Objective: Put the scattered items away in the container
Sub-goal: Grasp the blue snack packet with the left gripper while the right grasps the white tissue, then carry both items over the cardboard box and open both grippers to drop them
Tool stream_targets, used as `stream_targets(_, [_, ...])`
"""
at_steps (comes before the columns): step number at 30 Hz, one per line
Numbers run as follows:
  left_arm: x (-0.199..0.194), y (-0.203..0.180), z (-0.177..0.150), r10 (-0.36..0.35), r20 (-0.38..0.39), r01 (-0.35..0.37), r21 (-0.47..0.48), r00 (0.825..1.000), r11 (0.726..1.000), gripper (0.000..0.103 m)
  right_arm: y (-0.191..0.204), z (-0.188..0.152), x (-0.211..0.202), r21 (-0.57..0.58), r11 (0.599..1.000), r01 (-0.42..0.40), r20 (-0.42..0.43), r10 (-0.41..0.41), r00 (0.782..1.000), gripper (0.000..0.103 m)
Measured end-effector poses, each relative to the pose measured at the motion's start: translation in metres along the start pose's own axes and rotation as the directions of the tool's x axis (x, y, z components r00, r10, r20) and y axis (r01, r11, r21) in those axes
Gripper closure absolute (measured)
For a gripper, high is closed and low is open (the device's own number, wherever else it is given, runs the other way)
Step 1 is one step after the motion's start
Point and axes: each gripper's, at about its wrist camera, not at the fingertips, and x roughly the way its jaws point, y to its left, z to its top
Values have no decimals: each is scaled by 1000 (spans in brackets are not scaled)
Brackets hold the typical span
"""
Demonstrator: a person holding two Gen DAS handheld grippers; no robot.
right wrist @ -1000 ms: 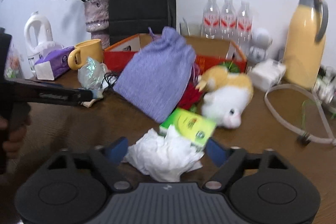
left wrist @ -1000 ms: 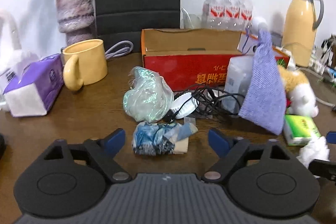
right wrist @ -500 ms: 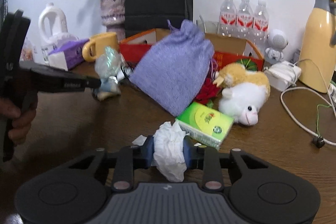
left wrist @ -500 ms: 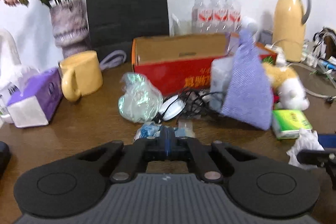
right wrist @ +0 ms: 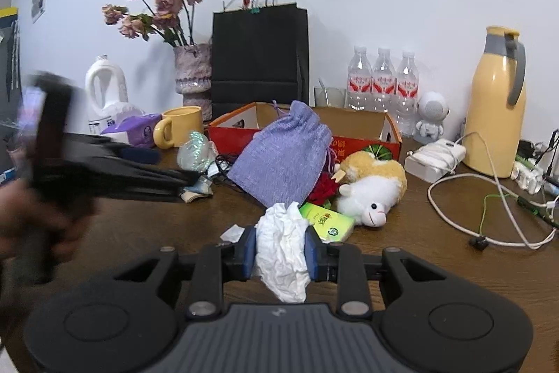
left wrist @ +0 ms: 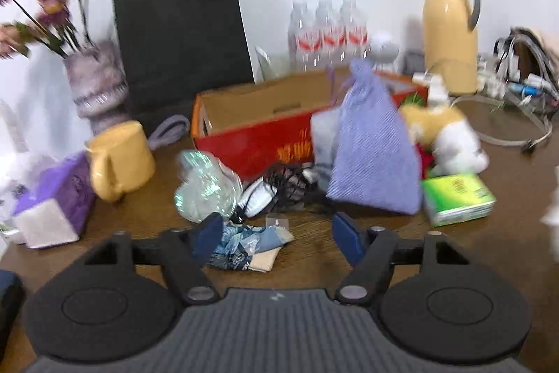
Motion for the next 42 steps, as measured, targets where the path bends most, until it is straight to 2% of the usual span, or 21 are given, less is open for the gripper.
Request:
stream_targets(1, [11,4,-1,0,-12,0,-19,1000,1000,23,0,-2,-2,-5,1000,-6,5,6,1000,73])
stream_targets(2, [22,7,-2,11,-35,-13,-47,999,999,32,0,-4,-1,-7,1000,-6,3,6,1000,73])
stream_targets(3, [32,11,-1,12,-71,-17,-68,997,998,57,-2,-5,3,-2,1000,-1,-6,1,1000,73])
stream_targets(4, [38,14,-3,3,-95,-12,-89,995,996,73,-3,-7,6,6,1000,4,-16,-4,1000,73])
stream_targets(5, [41,17,-4,-9,-116,-4,-112,993,994,81,-5,-8,10,16,1000,6,-25,-6,1000,73])
stream_targets(9, [27,19,-14,2,-84,-11,-103,996,995,97,-10,-12,22,49,999,-9,-44,11,999,73])
stream_targets(12, [-3,20,-21,5,-39,-11,-150,999,989,98,-9,-11,26,59,998,-19,-35,21,999,73])
stream_targets(16, [-63,7,-21,19,83,-5,-157,996,988,98,-4,-9,23,68,997,-28,-15,29,999,73])
stream_targets(19, [-111,-4,-22,-9,186,45,-190,982,981,98,2,-6,11,53,998,-24,30,22,999,73])
stream_targets(21, [-139,-21,-24,9,234,38,-195,972,980,98,4,-2,1,52,999,-15,75,11,997,73])
stream_targets(24, [-166,-51,-31,70,242,-27,-175,968,984,98,7,4,-16,63,998,3,143,-12,990,73])
stream_targets(26, [-181,-63,-36,65,260,-20,-174,963,985,98,9,7,-28,66,998,18,180,-29,983,73])
stream_targets(30, [-213,-76,-38,76,344,-33,-132,936,991,98,17,7,-54,66,997,43,214,-56,975,73])
stream_targets(33, [-218,-73,-33,85,375,-39,-129,923,991,98,24,4,-65,56,997,53,218,-64,974,73])
stream_targets(37, [-199,-63,-20,67,366,-8,-159,928,987,98,22,13,-57,68,996,55,217,-69,974,73])
stream_targets(39, [-180,-52,-4,55,353,7,-174,934,985,98,14,25,-45,70,996,54,217,-68,974,73])
stream_targets(42, [-143,-28,42,42,345,33,-208,938,978,98,-2,63,-15,66,997,27,229,-42,973,73])
